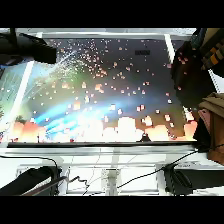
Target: Fold the clothes and pants, and hang the long-sleeved shirts on hangers.
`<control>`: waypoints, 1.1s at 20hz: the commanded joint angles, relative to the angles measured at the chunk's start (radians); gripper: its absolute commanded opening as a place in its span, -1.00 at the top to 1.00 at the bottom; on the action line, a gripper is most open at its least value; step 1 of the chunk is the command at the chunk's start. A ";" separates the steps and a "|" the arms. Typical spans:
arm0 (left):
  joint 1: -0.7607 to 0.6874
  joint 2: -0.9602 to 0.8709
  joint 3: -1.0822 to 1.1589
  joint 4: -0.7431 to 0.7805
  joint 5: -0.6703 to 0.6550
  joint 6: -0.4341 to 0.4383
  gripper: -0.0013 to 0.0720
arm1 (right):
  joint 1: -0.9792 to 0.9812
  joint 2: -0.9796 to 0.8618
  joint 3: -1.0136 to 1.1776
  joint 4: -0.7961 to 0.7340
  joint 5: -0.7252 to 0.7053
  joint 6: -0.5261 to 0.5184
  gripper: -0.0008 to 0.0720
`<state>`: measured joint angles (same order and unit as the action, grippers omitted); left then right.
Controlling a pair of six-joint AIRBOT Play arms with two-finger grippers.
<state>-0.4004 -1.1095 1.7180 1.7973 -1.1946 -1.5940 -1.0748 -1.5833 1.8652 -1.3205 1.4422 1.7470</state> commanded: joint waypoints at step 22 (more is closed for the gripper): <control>0.000 -0.014 -0.006 -0.002 0.000 0.000 0.93 | 0.004 -0.010 -0.002 0.071 0.251 -0.013 0.87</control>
<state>-0.4004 -1.1225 1.7119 1.7947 -1.1942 -1.5940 -1.0721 -1.5944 1.8641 -1.4525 1.7500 1.7580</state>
